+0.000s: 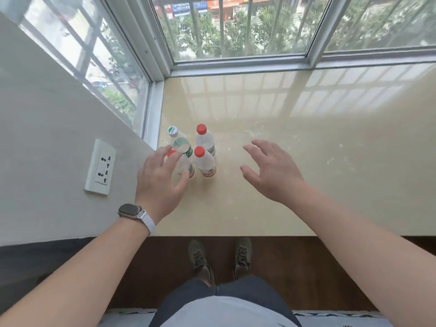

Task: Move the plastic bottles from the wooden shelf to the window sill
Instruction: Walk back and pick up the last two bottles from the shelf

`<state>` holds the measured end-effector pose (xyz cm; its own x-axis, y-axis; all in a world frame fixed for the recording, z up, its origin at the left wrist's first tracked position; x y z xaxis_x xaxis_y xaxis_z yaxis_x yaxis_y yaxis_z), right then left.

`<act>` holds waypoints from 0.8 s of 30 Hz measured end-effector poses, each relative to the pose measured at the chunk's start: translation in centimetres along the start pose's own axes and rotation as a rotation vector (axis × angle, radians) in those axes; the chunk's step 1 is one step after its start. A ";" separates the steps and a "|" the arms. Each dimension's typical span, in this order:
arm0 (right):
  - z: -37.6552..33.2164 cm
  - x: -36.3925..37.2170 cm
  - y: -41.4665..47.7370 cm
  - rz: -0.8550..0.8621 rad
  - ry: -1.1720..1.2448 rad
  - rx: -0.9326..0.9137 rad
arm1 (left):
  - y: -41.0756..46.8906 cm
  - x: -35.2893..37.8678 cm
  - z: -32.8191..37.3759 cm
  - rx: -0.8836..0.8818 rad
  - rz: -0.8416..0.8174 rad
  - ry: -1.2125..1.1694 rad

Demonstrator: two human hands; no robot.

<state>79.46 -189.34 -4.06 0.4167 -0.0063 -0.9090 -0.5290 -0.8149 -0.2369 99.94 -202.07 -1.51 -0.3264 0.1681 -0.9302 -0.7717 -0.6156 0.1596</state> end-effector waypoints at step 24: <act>9.2 -19.5 -10.4 0.417 -0.215 0.218 | 10.8 -5.0 23.6 0.634 -0.066 0.178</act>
<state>70.00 -175.44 12.95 -0.0113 -0.1666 -0.9860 -0.7690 -0.6288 0.1151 80.37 -191.38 12.66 -0.2142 0.0270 -0.9764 -0.9766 -0.0263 0.2135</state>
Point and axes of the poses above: each hand's wrist, its own y-axis towards the middle knuckle, its own x-axis out of the palm, z = x × y, the point moved 10 cm from there along y, towards the middle knuckle, and after that the axes turned 12 degrees about x, right-handed, at the moved point
